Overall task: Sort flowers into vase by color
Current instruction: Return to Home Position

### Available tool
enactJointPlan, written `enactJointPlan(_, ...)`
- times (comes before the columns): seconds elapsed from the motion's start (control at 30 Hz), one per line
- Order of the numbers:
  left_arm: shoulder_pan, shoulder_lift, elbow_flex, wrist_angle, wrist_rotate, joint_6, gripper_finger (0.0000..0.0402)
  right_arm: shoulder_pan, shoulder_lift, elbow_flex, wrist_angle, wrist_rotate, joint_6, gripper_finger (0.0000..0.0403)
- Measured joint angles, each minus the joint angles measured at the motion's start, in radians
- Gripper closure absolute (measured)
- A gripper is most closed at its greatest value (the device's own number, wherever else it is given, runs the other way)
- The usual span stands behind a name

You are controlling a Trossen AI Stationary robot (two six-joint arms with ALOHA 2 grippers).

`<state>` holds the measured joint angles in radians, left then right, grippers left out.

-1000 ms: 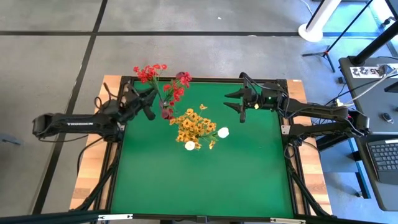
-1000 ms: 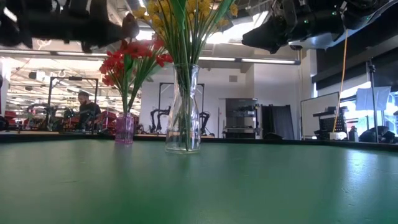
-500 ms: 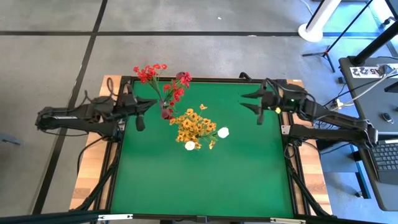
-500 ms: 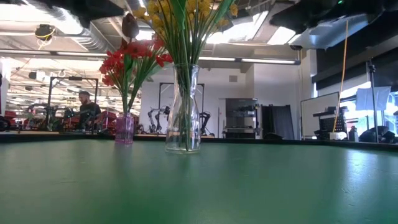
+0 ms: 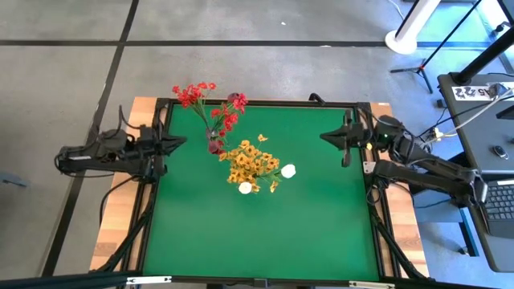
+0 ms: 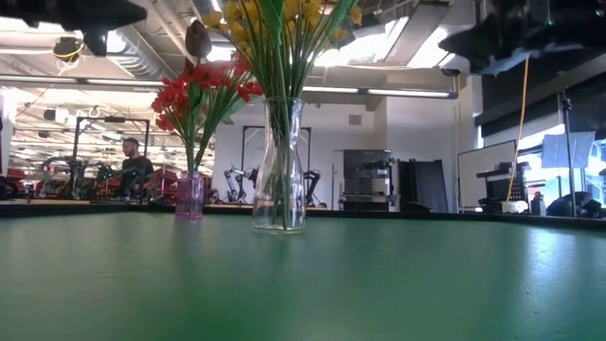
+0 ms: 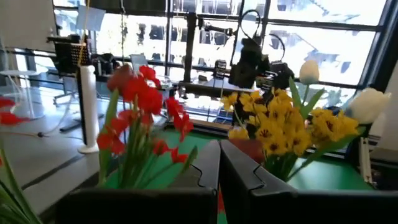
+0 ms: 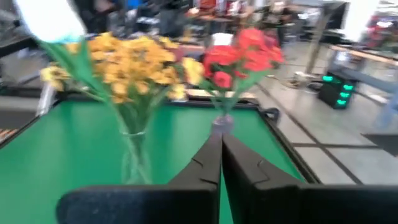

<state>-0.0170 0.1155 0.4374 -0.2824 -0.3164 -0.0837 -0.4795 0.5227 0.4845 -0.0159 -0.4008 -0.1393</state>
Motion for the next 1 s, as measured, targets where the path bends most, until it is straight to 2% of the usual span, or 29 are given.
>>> enactJointPlan(0.27, 0.000, -0.099, -0.122, 0.005, 0.020, -0.049, 0.0401, -0.024, -0.295, -0.160, 0.040, 0.120, 0.187, 0.0397)
enactJointPlan(0.47, 0.000, -0.112, -0.185, 0.047, 0.031, -0.070, 0.0401, -0.024, -0.515, -0.278, 0.046, 0.174, 0.243, 0.0400)
enactJointPlan(0.57, 0.000, -0.112, -0.253, 0.118, 0.067, -0.072, 0.0401, -0.025, -0.519, -0.348, 0.077, 0.142, 0.265, 0.0401)
enactJointPlan(0.73, -0.003, -0.113, -0.370, 0.239, 0.091, -0.068, 0.0401, -0.025, -0.518, -0.472, 0.182, 0.151, 0.267, 0.0401)
enactJointPlan(0.83, -0.004, -0.113, -0.418, 0.292, 0.091, -0.068, 0.0401, -0.025, -0.511, -0.471, 0.150, 0.223, 0.233, 0.0401)
enactJointPlan(0.9, -0.003, -0.112, -0.425, 0.319, 0.098, -0.068, 0.0401, -0.025, -0.498, -0.472, 0.073, 0.272, 0.211, 0.0401)
enactJointPlan(1.0, -0.003, -0.109, -0.427, 0.324, 0.095, -0.078, 0.0401, -0.025, -0.496, -0.472, 0.046, 0.343, 0.187, 0.0401)
